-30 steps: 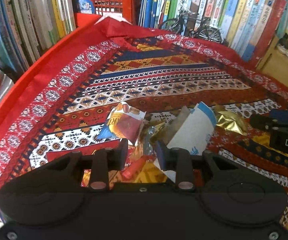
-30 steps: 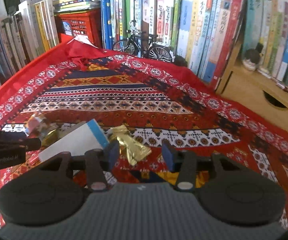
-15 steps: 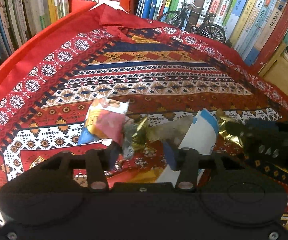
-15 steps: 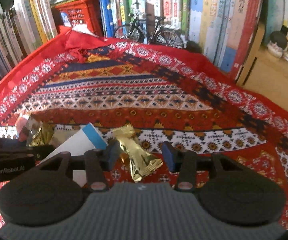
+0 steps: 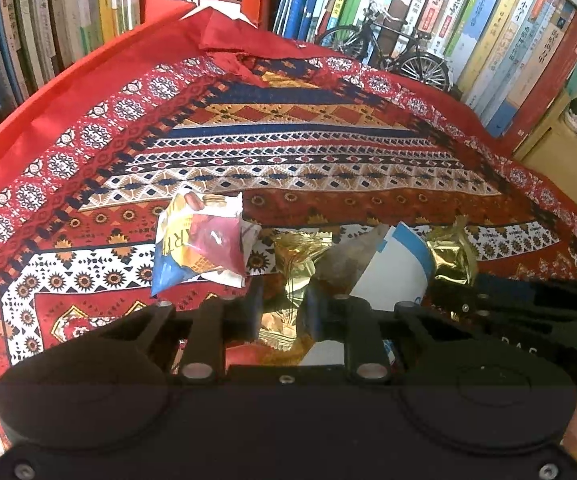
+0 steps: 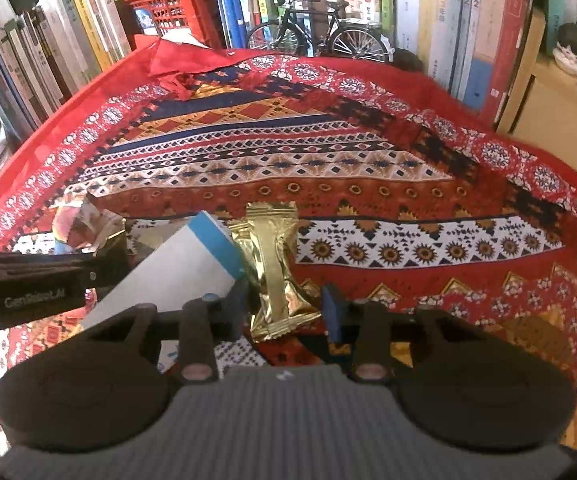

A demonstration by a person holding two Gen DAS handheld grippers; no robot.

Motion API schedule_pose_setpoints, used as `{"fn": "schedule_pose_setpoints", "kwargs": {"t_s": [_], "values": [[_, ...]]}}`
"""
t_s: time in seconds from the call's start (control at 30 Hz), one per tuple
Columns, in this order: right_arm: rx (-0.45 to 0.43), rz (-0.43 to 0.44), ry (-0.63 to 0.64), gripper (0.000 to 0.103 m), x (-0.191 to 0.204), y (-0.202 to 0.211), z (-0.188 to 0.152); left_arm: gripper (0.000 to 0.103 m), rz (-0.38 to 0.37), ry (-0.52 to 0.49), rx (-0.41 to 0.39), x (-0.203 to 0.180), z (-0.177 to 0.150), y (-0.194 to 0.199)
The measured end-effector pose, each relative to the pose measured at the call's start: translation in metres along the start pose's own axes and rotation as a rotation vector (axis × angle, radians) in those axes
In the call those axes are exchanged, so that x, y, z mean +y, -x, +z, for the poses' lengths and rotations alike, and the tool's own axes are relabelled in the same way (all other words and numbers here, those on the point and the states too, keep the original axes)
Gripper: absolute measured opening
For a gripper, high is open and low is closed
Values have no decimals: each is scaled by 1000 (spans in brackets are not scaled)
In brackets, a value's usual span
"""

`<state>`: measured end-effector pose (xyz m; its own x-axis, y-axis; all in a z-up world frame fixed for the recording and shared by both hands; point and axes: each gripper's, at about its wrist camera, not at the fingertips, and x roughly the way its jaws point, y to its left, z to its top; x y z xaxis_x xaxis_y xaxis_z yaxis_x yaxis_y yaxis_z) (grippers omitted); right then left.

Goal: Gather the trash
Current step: 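Grasp a gold foil wrapper with the left tool while the right tool grasps another gold foil, then lift the gold foil with the left tool while the right tool lifts its gold foil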

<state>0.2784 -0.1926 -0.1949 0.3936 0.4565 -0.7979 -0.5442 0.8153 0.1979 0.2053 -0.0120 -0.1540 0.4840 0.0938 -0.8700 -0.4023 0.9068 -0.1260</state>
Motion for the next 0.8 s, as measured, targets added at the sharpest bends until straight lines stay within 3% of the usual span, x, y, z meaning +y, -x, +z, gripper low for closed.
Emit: {"fn": "schedule_pose_setpoints", "kwargs": {"t_s": [0.8], "values": [[-65,12,-73,43,25,89,-18,13,-11,-55,-51,-13,-20,89]]}}
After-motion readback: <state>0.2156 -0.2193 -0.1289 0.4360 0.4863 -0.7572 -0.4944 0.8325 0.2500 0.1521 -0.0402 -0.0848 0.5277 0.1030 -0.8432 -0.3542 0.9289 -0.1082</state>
